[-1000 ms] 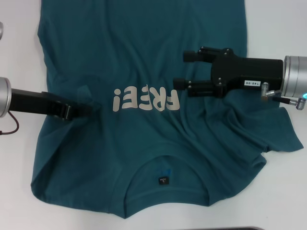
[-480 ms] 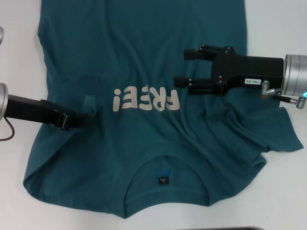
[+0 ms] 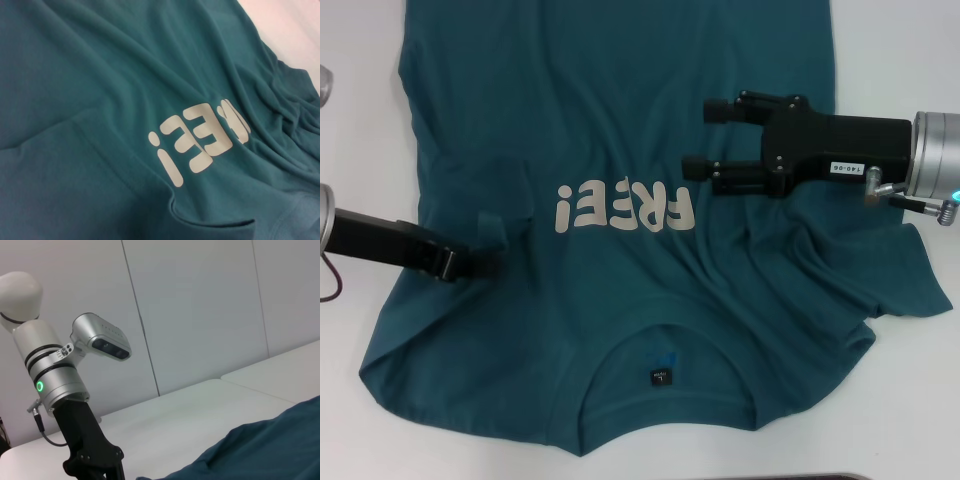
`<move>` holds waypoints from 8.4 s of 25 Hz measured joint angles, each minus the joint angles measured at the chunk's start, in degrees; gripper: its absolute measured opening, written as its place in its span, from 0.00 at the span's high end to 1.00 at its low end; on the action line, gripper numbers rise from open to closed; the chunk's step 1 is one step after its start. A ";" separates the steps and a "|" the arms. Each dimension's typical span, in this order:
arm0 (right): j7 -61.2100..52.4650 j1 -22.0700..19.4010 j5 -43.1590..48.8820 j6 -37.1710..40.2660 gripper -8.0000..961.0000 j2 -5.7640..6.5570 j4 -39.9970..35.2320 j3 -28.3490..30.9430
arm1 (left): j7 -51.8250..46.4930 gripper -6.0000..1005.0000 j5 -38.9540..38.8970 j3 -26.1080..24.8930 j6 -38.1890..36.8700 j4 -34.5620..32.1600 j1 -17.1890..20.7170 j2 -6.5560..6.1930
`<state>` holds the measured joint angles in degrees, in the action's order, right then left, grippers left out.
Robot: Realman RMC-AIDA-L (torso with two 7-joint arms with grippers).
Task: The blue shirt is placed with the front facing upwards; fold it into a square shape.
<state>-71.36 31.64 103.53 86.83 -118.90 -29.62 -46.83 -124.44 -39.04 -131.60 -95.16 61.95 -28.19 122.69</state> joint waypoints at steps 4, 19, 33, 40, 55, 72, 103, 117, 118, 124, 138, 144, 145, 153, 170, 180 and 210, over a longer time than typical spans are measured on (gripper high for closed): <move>0.00 0.00 -0.04 0.00 0.07 0.00 0.00 0.00 | -0.37 0.93 0.10 -0.07 -0.29 0.00 -0.23 -0.16; 0.00 0.12 -0.61 0.18 0.07 0.00 -0.76 0.08 | -5.45 0.92 0.79 0.03 -0.19 -0.23 -1.02 -1.54; -0.43 0.30 -0.93 0.53 0.07 0.00 -2.21 0.08 | -8.41 0.92 3.81 0.64 -2.13 -3.15 -4.42 -2.22; -0.44 0.50 -1.35 0.48 0.07 0.00 -2.22 0.08 | -8.58 0.71 3.89 0.65 -2.59 -3.22 -4.74 -2.06; -0.37 0.61 -1.40 0.03 0.07 -0.19 -2.13 0.08 | -4.68 0.37 3.26 0.49 -3.64 -2.23 -5.73 0.47; -0.02 -0.03 -1.50 -0.60 0.07 -0.35 -2.05 1.18 | -0.09 0.38 -1.79 -4.08 -1.80 -0.85 -5.55 0.30; -34.91 -10.30 14.76 7.17 0.07 8.31 -9.03 9.47 | 23.37 0.11 -30.97 -11.87 8.57 -16.20 0.18 1.22; -38.30 -10.40 25.51 5.30 0.07 9.02 -9.42 15.89 | 27.30 0.12 -30.78 -10.98 8.08 -18.81 0.48 1.21; -38.57 -10.40 26.07 5.30 0.07 9.02 -9.58 15.90 | 27.59 0.12 -30.66 -10.64 8.05 -18.95 0.65 1.15; -38.96 -10.72 27.85 4.70 0.07 9.03 -9.58 16.40 | 27.82 0.12 -30.51 -9.05 7.19 -19.16 1.63 0.87; -38.87 -10.15 28.13 4.82 0.07 7.63 -9.02 15.83 | 28.45 0.12 -30.47 -8.74 7.04 -20.03 1.83 1.06; -39.06 -9.87 28.13 5.73 0.07 7.11 -9.23 15.99 | 28.65 0.12 -30.47 -8.17 7.10 -20.14 1.78 1.06; -39.26 -9.86 28.14 5.87 0.07 7.07 -9.42 16.09 | 28.65 0.12 -30.47 -8.17 7.10 -20.14 1.77 1.06; -42.16 -9.17 28.12 6.63 0.15 7.44 -9.84 15.98 | 28.74 0.12 -30.48 -8.10 7.10 -20.19 1.66 1.06; -51.66 -7.82 32.38 7.23 0.19 6.76 -16.51 14.65 | 29.37 0.12 -30.48 -8.05 7.19 -21.35 1.40 1.02; -54.80 -6.09 35.57 7.87 0.23 4.95 -20.84 13.48 | 29.37 0.12 -30.48 -8.06 7.35 -21.35 1.29 1.06; -56.89 -4.24 39.23 6.02 0.95 4.57 -21.04 12.60 | 30.67 0.15 -30.48 -8.20 8.43 -21.03 1.26 0.71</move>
<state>-128.25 27.40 142.75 92.85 -114.34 -50.65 -34.23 -93.77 -69.53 -139.80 -86.73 40.92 -26.93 123.40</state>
